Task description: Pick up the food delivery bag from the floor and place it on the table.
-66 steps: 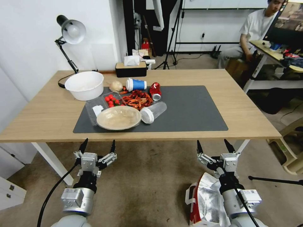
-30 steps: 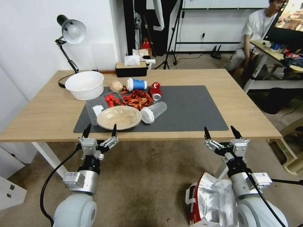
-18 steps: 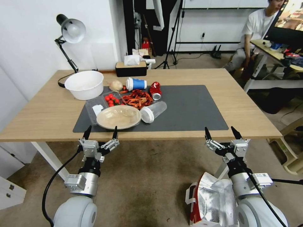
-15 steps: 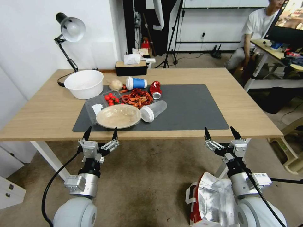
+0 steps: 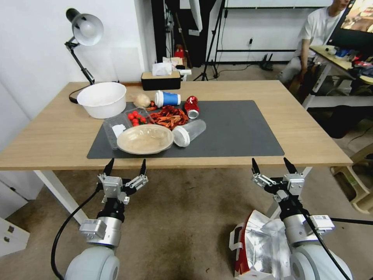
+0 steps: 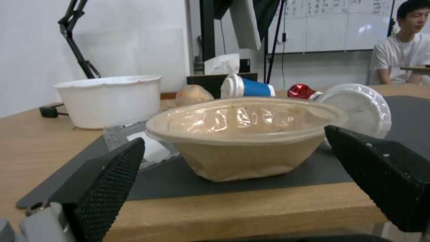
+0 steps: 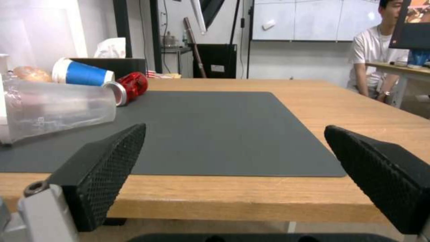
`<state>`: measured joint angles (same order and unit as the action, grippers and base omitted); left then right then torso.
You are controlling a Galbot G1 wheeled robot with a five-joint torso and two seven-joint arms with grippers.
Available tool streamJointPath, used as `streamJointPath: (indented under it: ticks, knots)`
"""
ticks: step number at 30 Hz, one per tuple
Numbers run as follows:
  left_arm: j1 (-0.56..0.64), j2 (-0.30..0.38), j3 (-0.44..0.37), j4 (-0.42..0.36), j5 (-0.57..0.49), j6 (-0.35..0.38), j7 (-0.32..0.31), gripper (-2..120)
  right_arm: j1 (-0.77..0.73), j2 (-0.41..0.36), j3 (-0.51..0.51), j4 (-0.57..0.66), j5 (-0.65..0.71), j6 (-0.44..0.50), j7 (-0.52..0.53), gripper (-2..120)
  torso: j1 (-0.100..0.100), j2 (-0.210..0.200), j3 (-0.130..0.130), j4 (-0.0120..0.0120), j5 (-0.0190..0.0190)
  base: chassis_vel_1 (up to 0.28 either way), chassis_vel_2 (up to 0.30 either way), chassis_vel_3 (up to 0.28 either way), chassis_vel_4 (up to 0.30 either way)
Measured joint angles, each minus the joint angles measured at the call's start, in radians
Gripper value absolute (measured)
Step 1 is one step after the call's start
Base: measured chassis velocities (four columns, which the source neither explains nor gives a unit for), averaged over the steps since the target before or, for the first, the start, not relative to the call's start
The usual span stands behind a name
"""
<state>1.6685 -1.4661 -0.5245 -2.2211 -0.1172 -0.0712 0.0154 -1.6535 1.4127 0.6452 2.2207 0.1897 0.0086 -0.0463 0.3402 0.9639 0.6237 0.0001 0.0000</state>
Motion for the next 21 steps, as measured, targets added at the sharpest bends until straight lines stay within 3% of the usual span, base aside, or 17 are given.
streamJointPath:
  ticks: [21]
  knots:
    - [0.006, 0.0, 0.007, 0.002, 0.007, -0.001, 0.019, 100, -0.003, 0.007, 0.007, -0.006, 0.005, 0.006, 0.0, 100, -0.041, -0.097, -0.055, 0.0, 0.0001, 0.0, 0.0, 0.0, 0.0]
